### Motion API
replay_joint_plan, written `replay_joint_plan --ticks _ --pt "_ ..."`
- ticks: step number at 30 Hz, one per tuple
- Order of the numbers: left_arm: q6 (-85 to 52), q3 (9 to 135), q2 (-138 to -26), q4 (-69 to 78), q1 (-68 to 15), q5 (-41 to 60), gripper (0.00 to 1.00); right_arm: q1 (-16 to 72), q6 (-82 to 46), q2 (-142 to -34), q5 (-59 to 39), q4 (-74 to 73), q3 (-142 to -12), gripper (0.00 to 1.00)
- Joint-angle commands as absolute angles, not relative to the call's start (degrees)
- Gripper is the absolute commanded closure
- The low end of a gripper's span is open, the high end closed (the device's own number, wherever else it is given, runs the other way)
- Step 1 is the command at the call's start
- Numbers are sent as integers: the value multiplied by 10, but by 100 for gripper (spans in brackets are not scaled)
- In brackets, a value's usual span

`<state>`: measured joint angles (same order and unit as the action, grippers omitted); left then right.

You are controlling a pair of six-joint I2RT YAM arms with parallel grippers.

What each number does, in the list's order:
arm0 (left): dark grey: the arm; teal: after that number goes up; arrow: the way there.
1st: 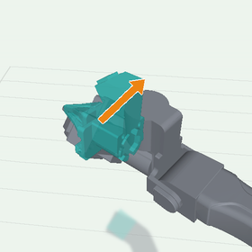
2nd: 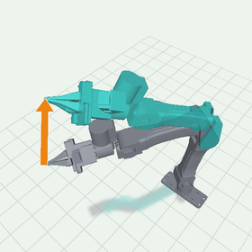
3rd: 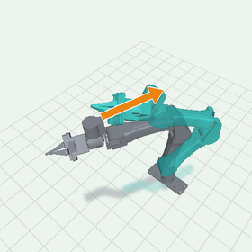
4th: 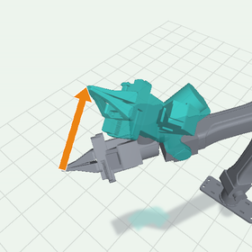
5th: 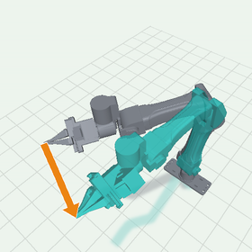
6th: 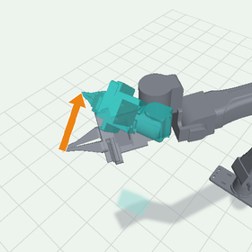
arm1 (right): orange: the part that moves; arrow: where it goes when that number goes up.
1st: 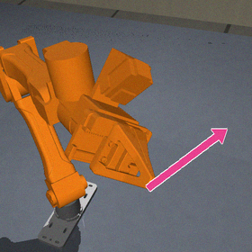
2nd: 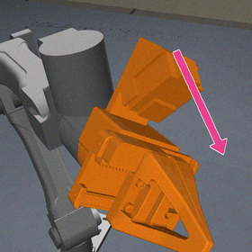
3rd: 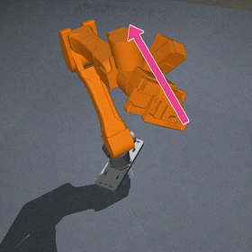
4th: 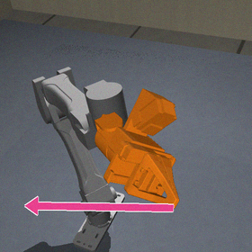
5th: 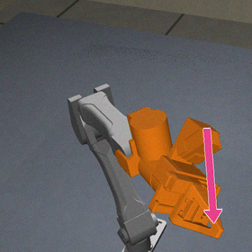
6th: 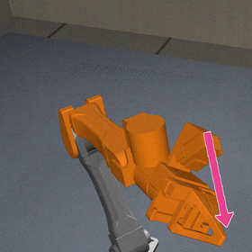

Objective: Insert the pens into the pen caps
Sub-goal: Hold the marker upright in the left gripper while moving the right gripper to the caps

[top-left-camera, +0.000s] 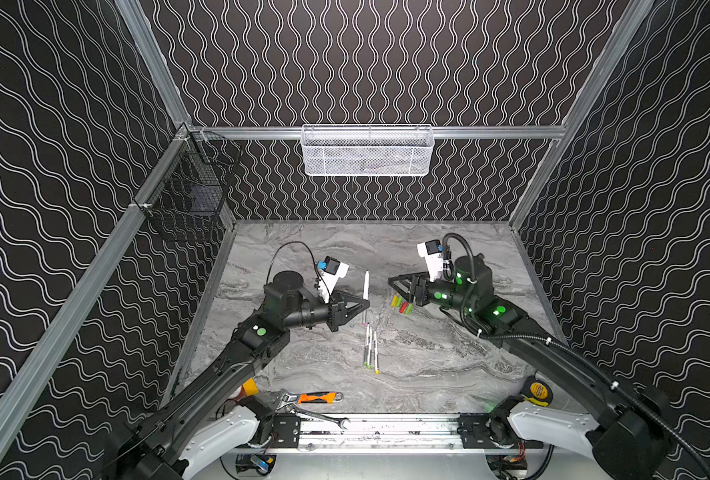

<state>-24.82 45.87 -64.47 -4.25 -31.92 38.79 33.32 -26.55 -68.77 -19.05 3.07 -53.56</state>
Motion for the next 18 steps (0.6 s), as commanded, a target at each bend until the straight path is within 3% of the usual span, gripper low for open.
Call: replay_joint_plan --ticks 1,9,18 --pt "-163 473 -647 -168 -316 392 100 329 -248 -736 -83 183 -567 45" --pt "-73 499 -617 -285 -316 346 100 309 -227 -867 -40 264 -637 65" --pt "-44 506 -606 -303 -315 324 100 296 -218 -956 -53 247 -639 70"
